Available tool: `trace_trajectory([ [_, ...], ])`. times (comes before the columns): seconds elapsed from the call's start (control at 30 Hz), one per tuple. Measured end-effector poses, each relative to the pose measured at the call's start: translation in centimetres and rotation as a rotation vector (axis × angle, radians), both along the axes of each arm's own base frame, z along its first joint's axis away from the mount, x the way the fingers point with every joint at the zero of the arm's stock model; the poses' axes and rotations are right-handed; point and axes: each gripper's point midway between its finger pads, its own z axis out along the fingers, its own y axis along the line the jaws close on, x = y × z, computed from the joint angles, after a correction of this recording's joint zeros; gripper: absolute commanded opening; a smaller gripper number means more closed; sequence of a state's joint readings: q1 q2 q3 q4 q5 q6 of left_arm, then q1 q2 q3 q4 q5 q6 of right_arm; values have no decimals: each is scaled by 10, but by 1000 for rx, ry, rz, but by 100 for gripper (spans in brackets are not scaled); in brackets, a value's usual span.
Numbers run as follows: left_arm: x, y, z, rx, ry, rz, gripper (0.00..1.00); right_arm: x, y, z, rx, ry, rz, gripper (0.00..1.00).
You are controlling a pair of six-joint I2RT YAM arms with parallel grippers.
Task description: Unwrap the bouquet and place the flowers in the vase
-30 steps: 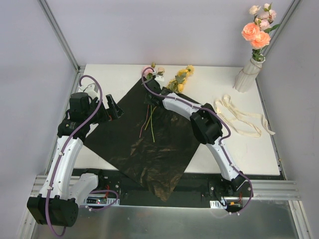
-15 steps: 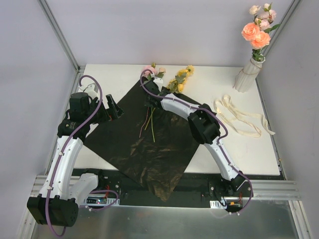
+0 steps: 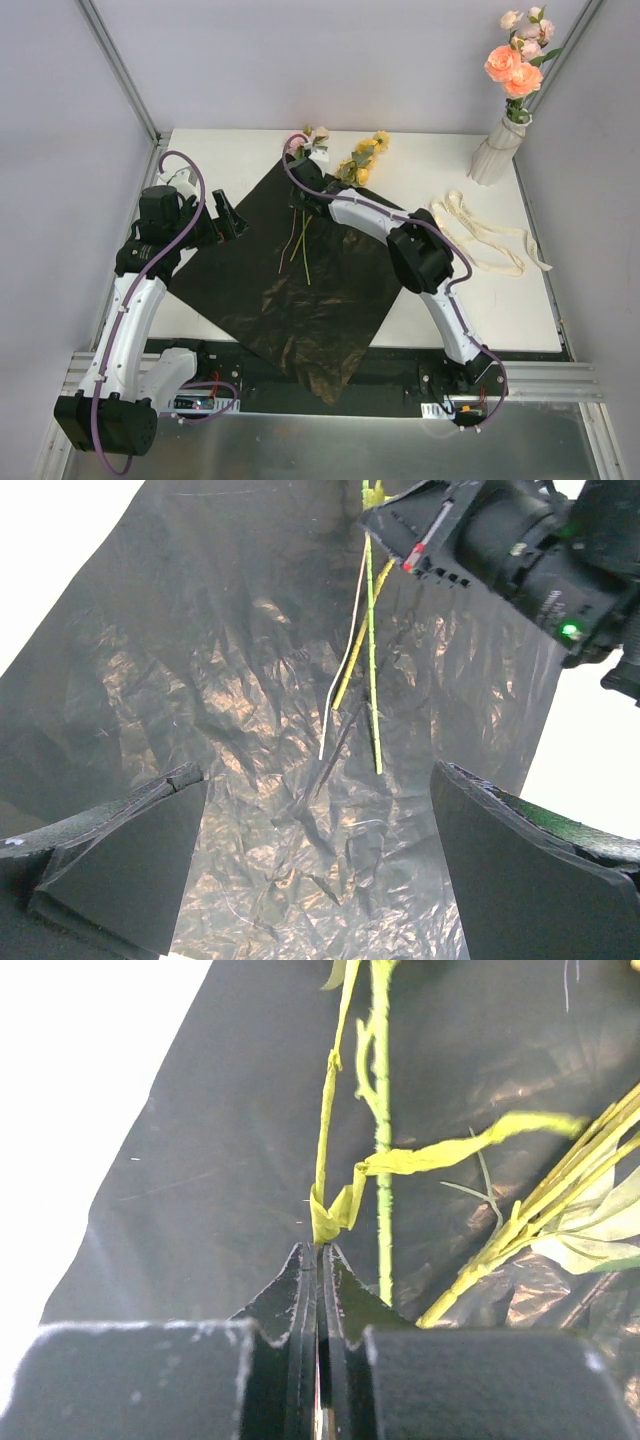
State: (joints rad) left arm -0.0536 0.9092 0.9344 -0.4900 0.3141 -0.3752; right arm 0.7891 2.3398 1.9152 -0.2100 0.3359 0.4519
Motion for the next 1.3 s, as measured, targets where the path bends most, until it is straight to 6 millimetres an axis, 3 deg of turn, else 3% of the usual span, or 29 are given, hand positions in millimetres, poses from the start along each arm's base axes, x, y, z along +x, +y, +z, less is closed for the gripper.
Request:
trace_trajectory([
  [0.4,0,0,0,0,-1,0,99,-5,2,161,216,-333,89,0],
  [0.57,0,0,0,0,-1,0,99,-13,-13,199,195,-485,142,0],
  [0.83,0,0,0,0,-1,0,99,-21,-57,260,6,-823,186,0],
  [1.03,0,0,0,0,-1,0,99,-12,-109,319,-133,-1021,114,0],
  [1.3,-1,-3,1,0,-4,-11,99,8,-244,371,-307,-1168,-129,0],
])
